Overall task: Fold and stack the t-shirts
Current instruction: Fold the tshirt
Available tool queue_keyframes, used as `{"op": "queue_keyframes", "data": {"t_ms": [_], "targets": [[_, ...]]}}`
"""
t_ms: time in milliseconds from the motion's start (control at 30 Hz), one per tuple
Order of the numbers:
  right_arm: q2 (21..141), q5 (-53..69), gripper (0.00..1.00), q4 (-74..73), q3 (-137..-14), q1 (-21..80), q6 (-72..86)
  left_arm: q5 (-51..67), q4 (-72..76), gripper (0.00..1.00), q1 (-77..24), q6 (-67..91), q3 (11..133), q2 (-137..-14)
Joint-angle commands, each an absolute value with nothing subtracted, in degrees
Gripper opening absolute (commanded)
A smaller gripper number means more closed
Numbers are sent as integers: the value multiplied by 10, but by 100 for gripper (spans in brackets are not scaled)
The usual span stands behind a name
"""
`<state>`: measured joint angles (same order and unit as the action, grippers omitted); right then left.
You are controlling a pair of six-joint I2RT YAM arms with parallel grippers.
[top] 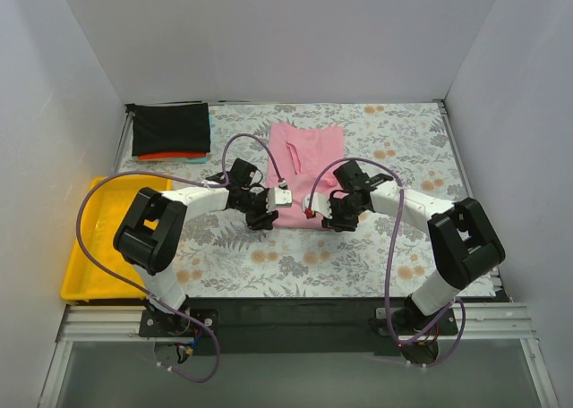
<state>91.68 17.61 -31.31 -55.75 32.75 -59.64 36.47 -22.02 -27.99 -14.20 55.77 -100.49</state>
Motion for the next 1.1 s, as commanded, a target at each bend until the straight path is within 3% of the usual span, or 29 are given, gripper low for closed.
{"op": "queue_keyframes", "data": {"t_ms": [0,200,233,333,400,767,1067], "targets": [[926,157,44,-292,-543,328,-610,352,-248,40,-283,-149,545,-997],[948,146,38,-273,-526,329,-612,350,-249,36,-283,-152,542,-999],[952,145,27,-271,-526,328,-611,350,-249,34,-283,-152,542,-1000],[964,134,2,-269,-537,328,-596,349,-251,14,-283,-144,548,-1004],[963,135,1,-286,-557,328,-592,348,-262,0,-283,-122,567,-1005],[870,196,1,-430,-707,308,-577,382,-390,0,-275,-136,685,-942],[774,221,1,-533,-683,343,-556,430,-488,0,-301,-122,643,-824]]}}
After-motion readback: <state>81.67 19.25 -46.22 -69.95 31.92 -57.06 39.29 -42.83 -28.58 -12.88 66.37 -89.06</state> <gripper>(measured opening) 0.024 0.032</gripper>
